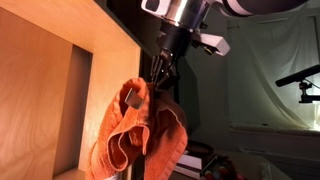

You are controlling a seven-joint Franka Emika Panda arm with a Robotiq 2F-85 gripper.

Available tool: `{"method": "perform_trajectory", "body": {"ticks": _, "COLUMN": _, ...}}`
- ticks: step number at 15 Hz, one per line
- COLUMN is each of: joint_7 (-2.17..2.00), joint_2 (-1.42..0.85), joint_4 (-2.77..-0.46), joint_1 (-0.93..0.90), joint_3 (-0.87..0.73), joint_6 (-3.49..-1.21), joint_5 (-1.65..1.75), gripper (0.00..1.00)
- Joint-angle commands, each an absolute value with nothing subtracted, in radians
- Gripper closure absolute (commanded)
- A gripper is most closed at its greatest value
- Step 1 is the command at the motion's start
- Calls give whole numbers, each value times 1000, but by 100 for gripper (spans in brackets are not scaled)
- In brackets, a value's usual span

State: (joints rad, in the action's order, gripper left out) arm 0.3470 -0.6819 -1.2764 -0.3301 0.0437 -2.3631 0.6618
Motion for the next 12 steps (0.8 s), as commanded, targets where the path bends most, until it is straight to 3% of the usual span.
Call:
{"method": "perform_trajectory", "body": {"ticks": 1, "joint_7": 358, "joint_2": -715, "joint_4": -1212, "joint_1": -339, "joint_3": 33, "joint_6": -2337, "joint_5": 685, "gripper": 92}}
{"method": "perform_trajectory", "body": {"ticks": 3, "joint_7": 353, "joint_2": -721, "joint_4": -1207, "joint_1": -341, "joint_3": 25, "joint_6": -2333, "joint_5": 692, "gripper": 92}}
{"method": "perform_trajectory", "body": {"ticks": 4, "joint_7": 331, "joint_2": -723, "joint_4": -1202, "joint_1": -352, "joint_3": 11, "joint_6": -2316, "joint_5": 706, "gripper": 63}}
{"method": "perform_trajectory", "body": {"ticks": 6, "joint_7": 320, "joint_2": -725, "joint_4": -1202, "joint_1": -353, "joint_3": 5, "joint_6": -2320, "joint_5": 724, "gripper": 55}}
{"method": "perform_trajectory", "body": {"ticks": 7, "joint_7": 325, "joint_2": -727, "joint_4": -1198, "joint_1": -354, "joint_3": 3, "joint_6": -2317, "joint_5": 734, "gripper": 87}}
{"method": "perform_trajectory", "body": {"ticks": 8, "joint_7": 315, "joint_2": -727, "joint_4": -1195, "joint_1": -355, "joint_3": 0, "joint_6": -2316, "joint_5": 743, "gripper": 88}}
{"method": "perform_trajectory", "body": {"ticks": 9, "joint_7": 300, "joint_2": -726, "joint_4": -1189, "joint_1": -368, "joint_3": -13, "joint_6": -2287, "joint_5": 761, "gripper": 42}}
{"method": "perform_trajectory", "body": {"ticks": 11, "joint_7": 293, "joint_2": -726, "joint_4": -1184, "joint_1": -364, "joint_3": -8, "joint_6": -2278, "joint_5": 780, "gripper": 44}}
{"method": "perform_trajectory", "body": {"ticks": 12, "joint_7": 281, "joint_2": -726, "joint_4": -1181, "joint_1": -370, "joint_3": -15, "joint_6": -2261, "joint_5": 793, "gripper": 37}}
